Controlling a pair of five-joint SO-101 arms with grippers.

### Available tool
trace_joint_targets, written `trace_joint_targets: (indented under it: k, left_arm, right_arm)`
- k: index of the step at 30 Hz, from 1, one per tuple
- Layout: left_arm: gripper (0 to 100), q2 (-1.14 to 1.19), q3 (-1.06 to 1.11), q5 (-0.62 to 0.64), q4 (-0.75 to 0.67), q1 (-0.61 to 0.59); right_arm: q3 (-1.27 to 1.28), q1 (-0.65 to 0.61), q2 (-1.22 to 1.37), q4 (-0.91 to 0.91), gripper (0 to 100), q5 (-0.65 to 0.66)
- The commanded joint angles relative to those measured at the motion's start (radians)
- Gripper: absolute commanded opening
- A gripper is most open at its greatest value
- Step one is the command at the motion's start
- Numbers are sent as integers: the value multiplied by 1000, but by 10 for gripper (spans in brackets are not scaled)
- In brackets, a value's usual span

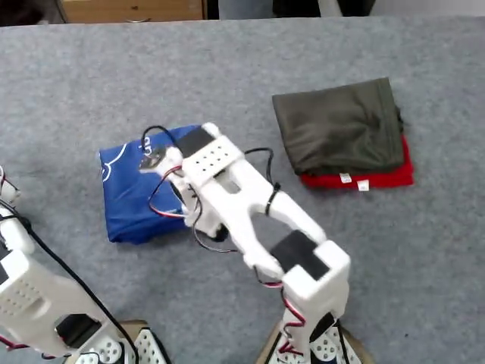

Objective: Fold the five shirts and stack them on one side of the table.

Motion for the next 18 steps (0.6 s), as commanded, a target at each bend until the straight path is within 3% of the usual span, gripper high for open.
trace_joint_targets:
  k: [1, 5, 9, 15, 18]
  left_arm:
    - [30, -58, 10, -35, -5, 42]
    - [29, -169, 13, -146, 146, 148]
    - [29, -370, 59, -157, 166, 294]
    - [29, -486, 248, -146, -74, 519]
    - [32, -457, 343, -72, -236, 556]
  right_arm:
    - [-147, 32, -96, -5, 13, -3]
    - [-357, 32, -68, -14, 13, -100]
    - [-418, 38, 59, -15, 13, -195]
    - [-421, 61, 329, -106, 13, -354]
    - [-420, 86, 412, -140, 13, -388]
